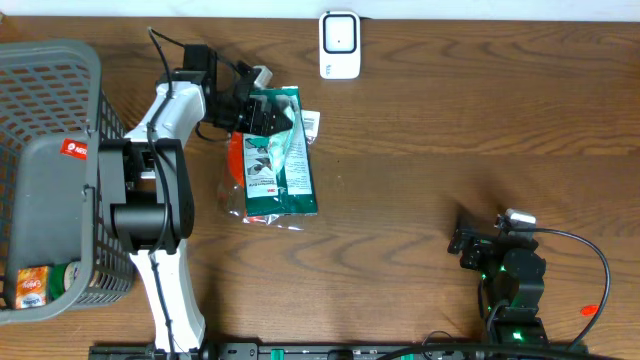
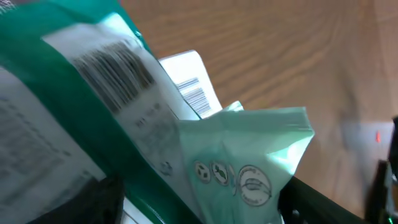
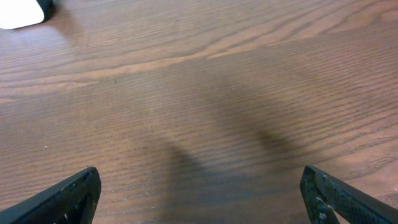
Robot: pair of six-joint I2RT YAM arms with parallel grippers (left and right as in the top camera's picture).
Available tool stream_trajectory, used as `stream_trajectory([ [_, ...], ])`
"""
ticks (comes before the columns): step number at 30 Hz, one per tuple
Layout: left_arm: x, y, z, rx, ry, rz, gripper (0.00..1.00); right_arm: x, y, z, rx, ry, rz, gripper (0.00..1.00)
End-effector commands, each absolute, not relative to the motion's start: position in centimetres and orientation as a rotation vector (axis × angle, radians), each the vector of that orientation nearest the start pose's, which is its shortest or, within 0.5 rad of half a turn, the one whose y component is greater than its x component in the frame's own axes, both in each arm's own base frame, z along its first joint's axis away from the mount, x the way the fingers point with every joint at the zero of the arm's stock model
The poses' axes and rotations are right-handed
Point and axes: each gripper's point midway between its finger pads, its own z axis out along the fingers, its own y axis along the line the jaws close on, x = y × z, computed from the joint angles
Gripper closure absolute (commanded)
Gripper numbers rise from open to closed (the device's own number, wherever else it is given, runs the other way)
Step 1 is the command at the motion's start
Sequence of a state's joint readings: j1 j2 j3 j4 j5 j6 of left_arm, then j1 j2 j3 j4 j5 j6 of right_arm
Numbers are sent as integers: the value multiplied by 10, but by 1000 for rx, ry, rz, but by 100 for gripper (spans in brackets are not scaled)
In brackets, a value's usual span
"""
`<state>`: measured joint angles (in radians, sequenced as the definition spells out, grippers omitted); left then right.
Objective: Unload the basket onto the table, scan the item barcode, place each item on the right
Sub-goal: 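Lower the wipes pack onto the gloves bag and open the left gripper, then move the open left gripper back into the basket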
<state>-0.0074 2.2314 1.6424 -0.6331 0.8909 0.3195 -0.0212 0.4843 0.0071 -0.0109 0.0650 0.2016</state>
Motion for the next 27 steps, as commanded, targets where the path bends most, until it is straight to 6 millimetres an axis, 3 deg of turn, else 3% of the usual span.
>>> stream_trajectory([
  [1,490,-127,52,473,2456,-1054,22,248,-18,61,286,2039,40,1],
  [10,513,-99,37,295,2543,-814,23,248,-18,61,286,2040,39,1],
  [15,519,-98,50,251,2523,-813,22,248,-18,61,286,2040,39,1],
  [18,531,-99,81,255,2457,-798,21,248,-18,61,286,2040,39,1],
  [21,541,-99,125,264,2370,-775,17,248,-18,61,286,2040,39,1],
  [24,546,-98,180,305,2250,-735,16,248,-18,61,286,2040,39,1],
  [25,546,-99,211,327,2181,-712,16,248,-18,61,286,2040,39,1],
  [27,542,-99,250,353,2094,-684,16,248,-18,61,286,2040,39,1],
])
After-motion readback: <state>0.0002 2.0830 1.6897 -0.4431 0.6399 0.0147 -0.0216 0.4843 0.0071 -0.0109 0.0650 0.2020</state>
